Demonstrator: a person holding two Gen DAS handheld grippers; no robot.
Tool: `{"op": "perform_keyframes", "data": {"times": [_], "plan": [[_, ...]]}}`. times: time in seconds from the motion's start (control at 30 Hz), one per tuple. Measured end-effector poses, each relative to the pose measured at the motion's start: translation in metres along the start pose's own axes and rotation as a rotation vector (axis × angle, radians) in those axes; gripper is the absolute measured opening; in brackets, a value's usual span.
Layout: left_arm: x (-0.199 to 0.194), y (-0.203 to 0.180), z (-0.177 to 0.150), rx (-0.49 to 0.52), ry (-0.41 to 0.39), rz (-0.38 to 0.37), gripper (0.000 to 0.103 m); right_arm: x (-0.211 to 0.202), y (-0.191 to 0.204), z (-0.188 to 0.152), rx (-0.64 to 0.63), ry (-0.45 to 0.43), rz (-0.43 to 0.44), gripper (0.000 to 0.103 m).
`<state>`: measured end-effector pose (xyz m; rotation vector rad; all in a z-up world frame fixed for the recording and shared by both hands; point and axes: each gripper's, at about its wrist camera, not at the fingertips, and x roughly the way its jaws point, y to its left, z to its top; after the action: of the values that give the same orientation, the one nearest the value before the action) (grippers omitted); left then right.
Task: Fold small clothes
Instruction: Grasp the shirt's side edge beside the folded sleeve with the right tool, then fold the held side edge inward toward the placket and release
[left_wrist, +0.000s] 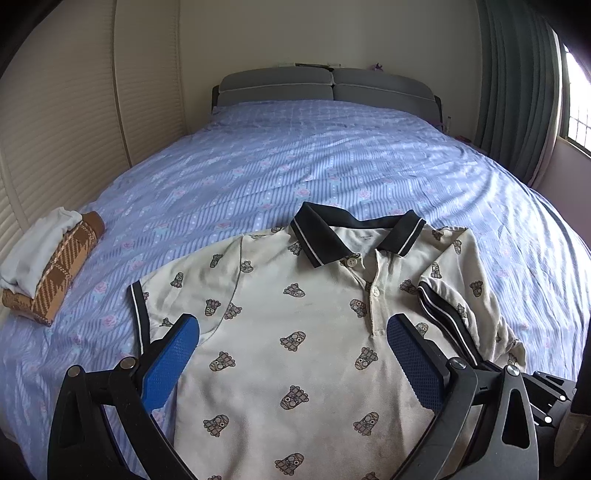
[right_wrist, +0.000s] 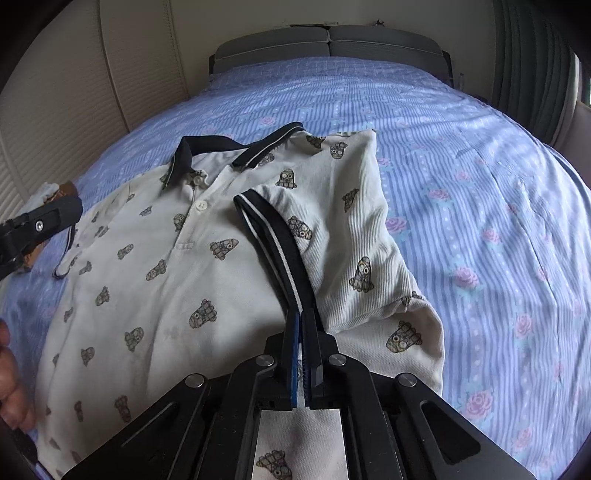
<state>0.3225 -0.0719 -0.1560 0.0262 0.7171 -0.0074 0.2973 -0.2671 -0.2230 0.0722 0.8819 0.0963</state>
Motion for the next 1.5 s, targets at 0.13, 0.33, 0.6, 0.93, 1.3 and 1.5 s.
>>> {"op": "perform_keyframes", "data": {"times": [0.13,0.33,0.6,0.93,1.3,1.5], "plan": [[0.001,-0.005,0.003,0.007,-0.008,-0.005,0.103,-0.022,-0.013,0.017,0.041,-0.087,0.039,0.015],[0.022,-0.023,0.03,-0.027,-0.043,-0.019,0.103,-0.003,-0.063,0.086,0.085,-0.132,0.083,0.054],[0.061,-0.048,0.061,-0.054,-0.05,-0.018,0.103,0.07,-0.111,0.14,0.144,-0.022,0.308,0.041],[0.081,-0.069,0.054,-0.038,-0.022,-0.043,0.103,0.093,-0.114,0.136,0.151,-0.004,0.362,0.006],[0.076,-0.068,0.055,-0.022,-0.014,-0.062,0.103,0.074,-0.111,0.126,0.147,-0.028,0.29,0.031],[0.055,-0.06,0.042,-0.007,-0.015,-0.082,0.103,0.029,-0.098,0.079,0.113,0.01,0.258,0.032]]}}
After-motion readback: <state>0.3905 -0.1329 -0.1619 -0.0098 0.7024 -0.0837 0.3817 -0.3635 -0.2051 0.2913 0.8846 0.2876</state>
